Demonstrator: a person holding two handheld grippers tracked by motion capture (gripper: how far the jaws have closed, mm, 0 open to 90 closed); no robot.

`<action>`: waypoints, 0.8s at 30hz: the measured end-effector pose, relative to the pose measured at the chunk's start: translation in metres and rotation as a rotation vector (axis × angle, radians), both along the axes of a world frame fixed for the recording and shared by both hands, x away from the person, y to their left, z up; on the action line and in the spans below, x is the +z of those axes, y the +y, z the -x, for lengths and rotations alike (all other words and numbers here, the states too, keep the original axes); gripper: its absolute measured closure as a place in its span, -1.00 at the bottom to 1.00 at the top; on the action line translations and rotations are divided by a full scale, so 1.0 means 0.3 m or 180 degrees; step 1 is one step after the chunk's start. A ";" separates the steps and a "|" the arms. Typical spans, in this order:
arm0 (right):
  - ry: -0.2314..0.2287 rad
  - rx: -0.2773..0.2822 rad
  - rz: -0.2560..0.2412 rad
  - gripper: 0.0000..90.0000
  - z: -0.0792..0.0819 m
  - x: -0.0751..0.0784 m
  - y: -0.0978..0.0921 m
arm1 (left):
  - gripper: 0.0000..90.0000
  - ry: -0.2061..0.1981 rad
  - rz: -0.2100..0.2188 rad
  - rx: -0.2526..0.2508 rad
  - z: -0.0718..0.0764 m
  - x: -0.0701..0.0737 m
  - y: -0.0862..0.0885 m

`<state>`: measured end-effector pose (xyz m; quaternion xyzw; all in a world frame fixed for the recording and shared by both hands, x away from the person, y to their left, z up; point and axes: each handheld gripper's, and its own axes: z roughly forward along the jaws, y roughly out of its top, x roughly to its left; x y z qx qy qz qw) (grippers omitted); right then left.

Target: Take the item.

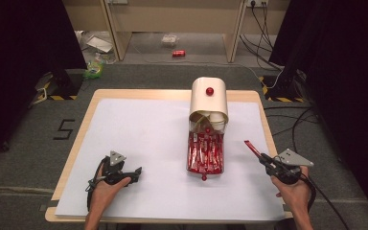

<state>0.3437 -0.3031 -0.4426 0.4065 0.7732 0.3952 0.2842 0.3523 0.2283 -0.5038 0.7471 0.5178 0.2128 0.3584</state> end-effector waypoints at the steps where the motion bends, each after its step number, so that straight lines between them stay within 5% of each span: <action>1: 0.0010 -0.0013 0.0027 0.83 -0.003 -0.005 -0.002 | -0.69 0.0001 0.0000 0.0000 0.000 0.000 0.000; 24: 0.0163 -0.0019 0.0128 0.83 -0.048 -0.058 0.010 | -0.70 -0.0001 -0.0021 0.0001 0.000 0.000 -0.003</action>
